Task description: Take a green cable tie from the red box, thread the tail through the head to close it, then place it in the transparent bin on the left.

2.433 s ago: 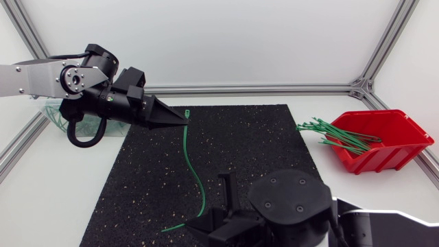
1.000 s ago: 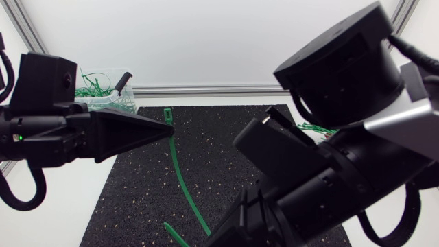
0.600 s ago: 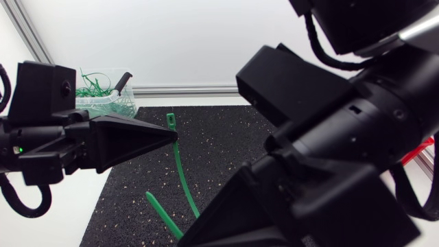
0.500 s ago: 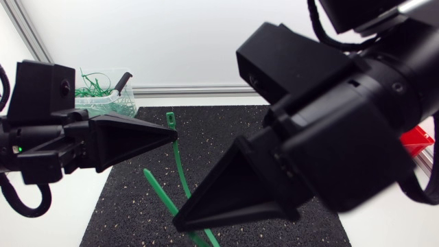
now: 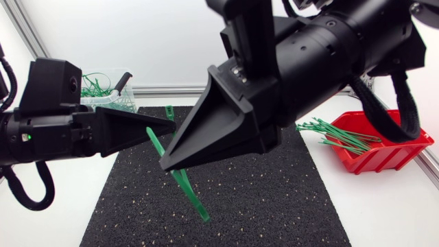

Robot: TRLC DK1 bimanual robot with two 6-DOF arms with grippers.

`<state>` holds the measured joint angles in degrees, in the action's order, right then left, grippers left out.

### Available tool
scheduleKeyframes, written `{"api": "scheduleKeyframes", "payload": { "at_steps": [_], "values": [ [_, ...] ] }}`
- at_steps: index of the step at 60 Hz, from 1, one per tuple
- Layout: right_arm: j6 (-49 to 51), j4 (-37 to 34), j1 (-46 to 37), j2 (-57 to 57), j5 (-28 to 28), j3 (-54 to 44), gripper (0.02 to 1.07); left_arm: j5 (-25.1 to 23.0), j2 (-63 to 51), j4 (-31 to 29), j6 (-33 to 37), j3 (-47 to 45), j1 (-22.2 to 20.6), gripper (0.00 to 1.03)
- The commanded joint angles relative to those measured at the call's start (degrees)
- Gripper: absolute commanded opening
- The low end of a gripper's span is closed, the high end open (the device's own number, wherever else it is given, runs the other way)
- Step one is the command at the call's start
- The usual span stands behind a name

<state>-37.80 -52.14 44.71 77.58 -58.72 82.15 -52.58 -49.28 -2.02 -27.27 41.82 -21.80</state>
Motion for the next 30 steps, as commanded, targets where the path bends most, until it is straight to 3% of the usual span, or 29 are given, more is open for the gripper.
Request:
{"api": "scheduleKeyframes", "payload": {
  "at_steps": [1, 14, 30],
  "values": [
    [-4.6, 0.4, -1.6, 0.3, -1.3, 1.9, 0.08, -0.4, -0.8, 1.1, -1.8, -0.8, 0.6, 0.03],
    [-10.0, 1.5, -4.4, 1.2, -5.4, 2.5, 0.08, -0.4, -1.4, 3.4, -4.2, -1.0, 1.5, 0.03],
    [-11.0, -0.1, -5.0, 3.8, -5.9, 3.4, 0.08, -0.3, -1.4, 5.4, -5.6, -1.5, 1.0, 0.03]
  ]
}}
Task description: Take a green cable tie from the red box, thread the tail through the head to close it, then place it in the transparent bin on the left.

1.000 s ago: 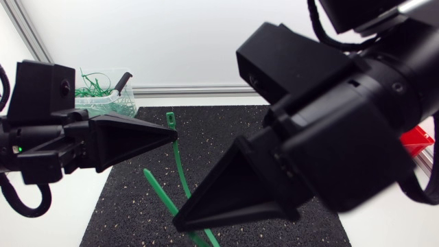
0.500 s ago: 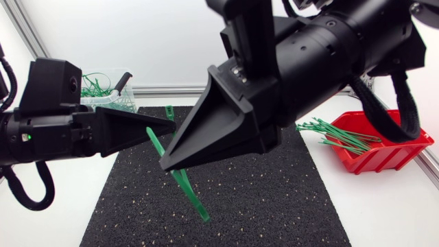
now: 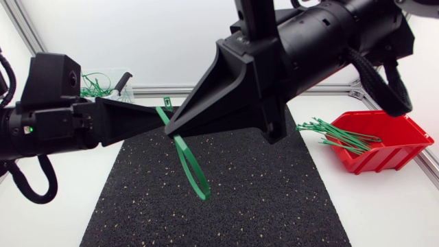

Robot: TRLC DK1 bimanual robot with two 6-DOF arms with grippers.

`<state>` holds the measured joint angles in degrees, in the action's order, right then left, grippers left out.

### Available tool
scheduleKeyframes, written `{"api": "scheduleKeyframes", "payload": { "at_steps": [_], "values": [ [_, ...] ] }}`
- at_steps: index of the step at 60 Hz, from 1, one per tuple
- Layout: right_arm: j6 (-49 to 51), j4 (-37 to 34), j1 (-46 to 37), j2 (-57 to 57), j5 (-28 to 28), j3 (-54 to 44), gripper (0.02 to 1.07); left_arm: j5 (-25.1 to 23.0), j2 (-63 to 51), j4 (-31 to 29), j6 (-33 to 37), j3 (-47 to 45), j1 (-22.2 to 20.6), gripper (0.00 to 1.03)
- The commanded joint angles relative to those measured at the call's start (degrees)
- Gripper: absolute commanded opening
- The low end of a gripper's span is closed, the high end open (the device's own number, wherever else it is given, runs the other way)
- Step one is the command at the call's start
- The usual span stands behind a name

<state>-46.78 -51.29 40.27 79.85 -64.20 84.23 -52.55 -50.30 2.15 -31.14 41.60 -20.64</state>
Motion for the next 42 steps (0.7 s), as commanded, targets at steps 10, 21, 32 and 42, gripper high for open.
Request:
{"api": "scheduleKeyframes", "payload": {
  "at_steps": [10, 21, 32, 42],
  "values": [
    [-2.0, -0.9, -0.8, 2.2, -0.9, 1.4, 0.08, 0.3, 1.1, 2.2, -1.9, -2.0, -0.5, 0.03],
    [-2.0, -0.7, -2.6, 2.6, -1.1, 0.9, 0.08, 1.3, 2.7, 2.5, -2.0, -2.8, -0.5, 0.03],
    [-2.0, -0.3, -3.5, 3.5, -1.2, 0.9, 0.08, 2.5, 4.3, 2.5, -1.7, -3.1, -1.8, 0.03],
    [-1.9, 0.4, -3.5, 4.2, -1.4, 1.0, 0.08, 3.5, 4.0, 2.5, -0.9, -3.3, -3.2, 0.03]
  ]
}}
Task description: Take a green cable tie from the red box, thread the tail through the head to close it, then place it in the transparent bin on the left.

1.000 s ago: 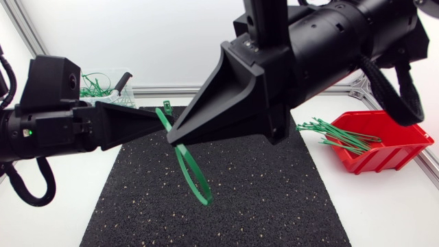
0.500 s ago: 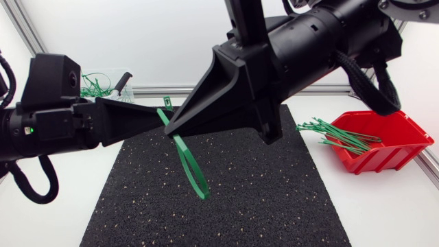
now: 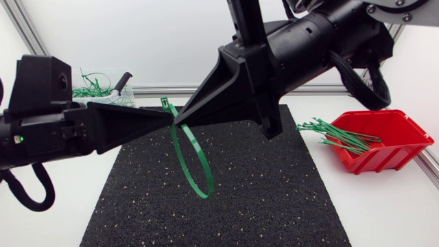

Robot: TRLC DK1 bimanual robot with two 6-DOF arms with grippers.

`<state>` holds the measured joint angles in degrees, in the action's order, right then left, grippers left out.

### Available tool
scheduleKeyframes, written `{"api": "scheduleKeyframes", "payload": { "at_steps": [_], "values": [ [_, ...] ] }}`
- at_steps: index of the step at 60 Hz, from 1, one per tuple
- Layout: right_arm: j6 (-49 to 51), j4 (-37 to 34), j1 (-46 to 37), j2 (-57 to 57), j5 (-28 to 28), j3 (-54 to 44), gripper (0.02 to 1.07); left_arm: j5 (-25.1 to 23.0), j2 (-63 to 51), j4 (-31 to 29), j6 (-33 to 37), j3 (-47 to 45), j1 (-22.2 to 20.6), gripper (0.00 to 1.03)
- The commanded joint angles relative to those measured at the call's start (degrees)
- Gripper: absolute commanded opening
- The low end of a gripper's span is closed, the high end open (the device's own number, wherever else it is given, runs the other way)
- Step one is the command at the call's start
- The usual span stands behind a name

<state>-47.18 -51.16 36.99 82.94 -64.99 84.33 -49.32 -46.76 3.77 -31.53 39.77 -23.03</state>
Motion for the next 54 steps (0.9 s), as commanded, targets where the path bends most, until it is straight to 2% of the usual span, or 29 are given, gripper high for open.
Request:
{"api": "scheduleKeyframes", "payload": {
  "at_steps": [1, 13, 54],
  "values": [
    [-1.5, 0.3, -0.3, 1.2, -0.8, 0.9, 0.08, 0.5, 0.3, 0.9, -0.6, -1.4, -1.1, 0.03],
    [-1.5, 0.8, -0.4, 0.5, -0.9, 0.4, 0.08, 2.0, -0.3, 0.8, 0.8, -1.8, -2.3, 0.03],
    [-1.6, 3.0, -1.4, -0.2, -1.4, -2.8, 0.08, 2.2, -1.5, 2.0, 1.4, -2.0, -0.3, 0.03]
  ]
}}
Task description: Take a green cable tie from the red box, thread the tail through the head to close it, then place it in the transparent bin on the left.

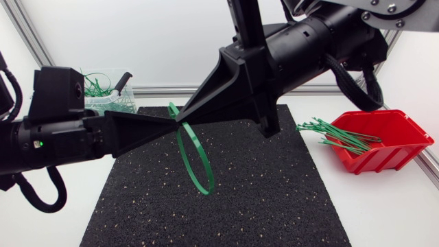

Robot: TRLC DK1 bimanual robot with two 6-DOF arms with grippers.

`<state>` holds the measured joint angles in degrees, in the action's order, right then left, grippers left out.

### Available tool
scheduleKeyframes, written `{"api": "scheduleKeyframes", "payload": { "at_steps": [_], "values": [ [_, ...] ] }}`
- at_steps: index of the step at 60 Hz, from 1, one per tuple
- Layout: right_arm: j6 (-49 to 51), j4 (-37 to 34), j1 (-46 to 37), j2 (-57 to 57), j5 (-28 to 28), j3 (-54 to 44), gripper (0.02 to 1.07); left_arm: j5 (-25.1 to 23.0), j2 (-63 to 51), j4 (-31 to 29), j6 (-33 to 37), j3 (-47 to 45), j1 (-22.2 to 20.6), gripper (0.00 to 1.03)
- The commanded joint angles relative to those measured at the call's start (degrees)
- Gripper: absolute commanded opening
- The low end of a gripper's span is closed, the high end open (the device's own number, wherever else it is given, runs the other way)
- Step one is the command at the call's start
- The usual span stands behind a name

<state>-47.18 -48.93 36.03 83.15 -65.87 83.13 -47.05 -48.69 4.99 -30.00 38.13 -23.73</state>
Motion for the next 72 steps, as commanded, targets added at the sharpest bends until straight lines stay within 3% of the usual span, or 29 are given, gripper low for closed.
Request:
{"api": "scheduleKeyframes", "payload": {
  "at_steps": [1, 72],
  "values": [
    [-1.6, 0.8, -0.5, -0.4, -0.5, -1.7, 0.08, -0.1, 0.4, 0.8, -0.1, -0.3, 0.4, 0.03],
    [-1.9, 2.7, -0.3, 1.3, -1.0, -2.8, 0.08, -0.3, 0.8, 1.1, 0.0, -0.3, -1.7, 0.03]
  ]
}}
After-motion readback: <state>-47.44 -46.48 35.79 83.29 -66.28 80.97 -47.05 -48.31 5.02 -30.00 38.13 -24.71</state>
